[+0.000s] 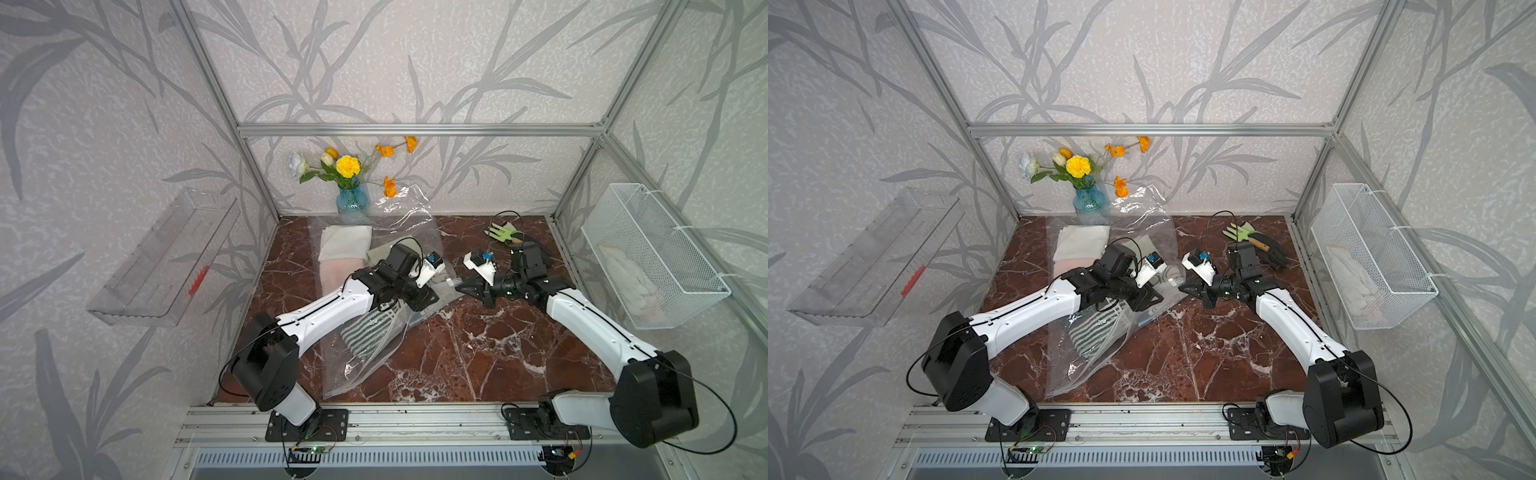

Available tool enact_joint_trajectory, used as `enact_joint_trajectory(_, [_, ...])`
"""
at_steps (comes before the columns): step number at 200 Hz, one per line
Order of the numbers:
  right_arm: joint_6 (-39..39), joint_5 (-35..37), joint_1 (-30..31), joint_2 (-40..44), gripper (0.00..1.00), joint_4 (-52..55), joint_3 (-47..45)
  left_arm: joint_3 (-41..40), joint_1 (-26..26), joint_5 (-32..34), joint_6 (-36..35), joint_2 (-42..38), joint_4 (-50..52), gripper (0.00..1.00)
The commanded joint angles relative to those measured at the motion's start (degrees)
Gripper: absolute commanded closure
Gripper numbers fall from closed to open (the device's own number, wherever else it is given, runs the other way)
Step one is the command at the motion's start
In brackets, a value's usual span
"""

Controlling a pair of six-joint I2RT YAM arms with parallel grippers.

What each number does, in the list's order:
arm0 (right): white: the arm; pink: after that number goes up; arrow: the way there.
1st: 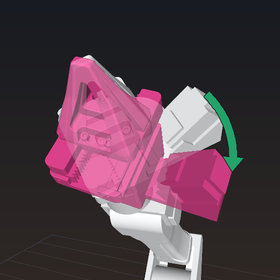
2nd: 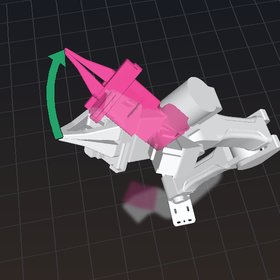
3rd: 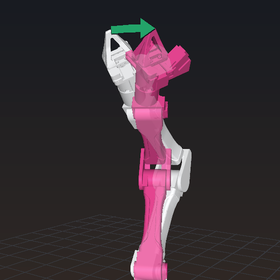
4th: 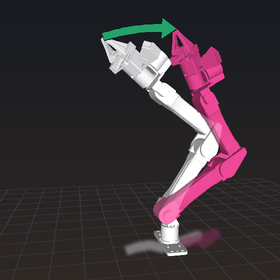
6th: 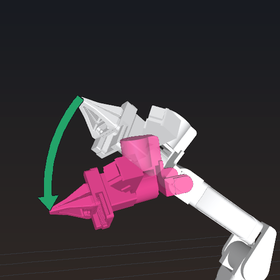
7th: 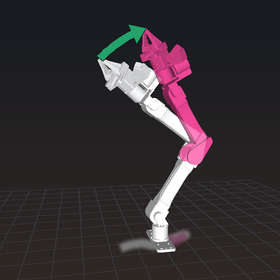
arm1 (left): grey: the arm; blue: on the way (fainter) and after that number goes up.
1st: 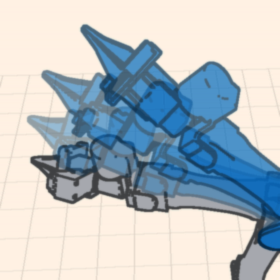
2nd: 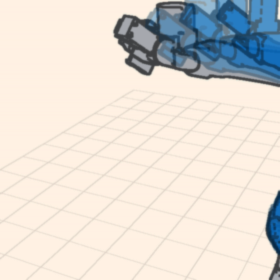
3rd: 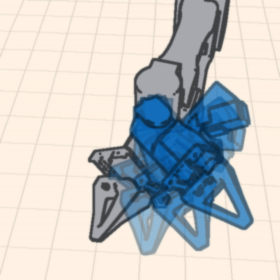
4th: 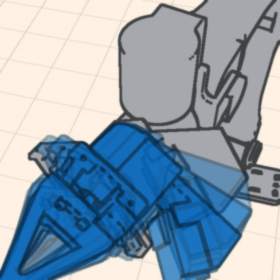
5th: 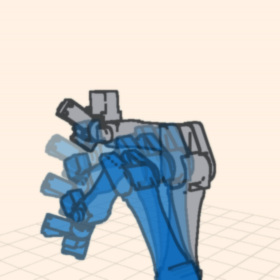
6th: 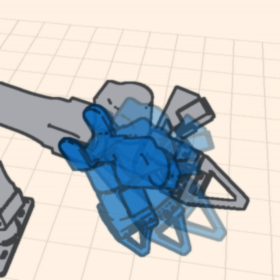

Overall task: Place the folded towel into the vacuum bag
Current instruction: Close the vacuum bag at the center of the board.

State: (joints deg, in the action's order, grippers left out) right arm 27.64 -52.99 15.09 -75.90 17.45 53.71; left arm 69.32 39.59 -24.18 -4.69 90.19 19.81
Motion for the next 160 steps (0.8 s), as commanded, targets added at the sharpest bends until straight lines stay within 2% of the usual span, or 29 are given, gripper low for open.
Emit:
enact_joint_trajectory(1, [-0.3,-4.0,-0.1,1.2,1.0,1.3,2.4,3.3,-0.4,-5.7,3.7,-1.0,-3.0,0.46])
enact_joint_trajectory(57, [-0.8,-6.0,-0.1,0.6,1.0,1.3,2.8,7.5,-0.9,-13.9,7.3,1.4,-7.9,0.48])
enact_joint_trajectory(73, [-1.1,-6.2,-0.1,0.7,1.0,1.0,2.8,7.4,-1.0,-15.1,7.1,1.6,-7.9,0.5])
enact_joint_trajectory(97, [-1.4,-6.3,-0.2,0.7,1.0,1.0,2.9,7.0,-1.6,-15.3,6.5,1.6,-6.8,0.6])
enact_joint_trajectory(132, [-2.4,-6.9,-0.9,0.5,1.0,0.3,3.1,6.3,-3.0,-16.1,6.4,1.0,-5.1,0.59])
enact_joint_trajectory(160, [-3.0,-7.3,-0.9,0.2,1.0,0.0,3.2,7.3,-3.1,-18.7,5.4,1.9,-4.0,0.63])
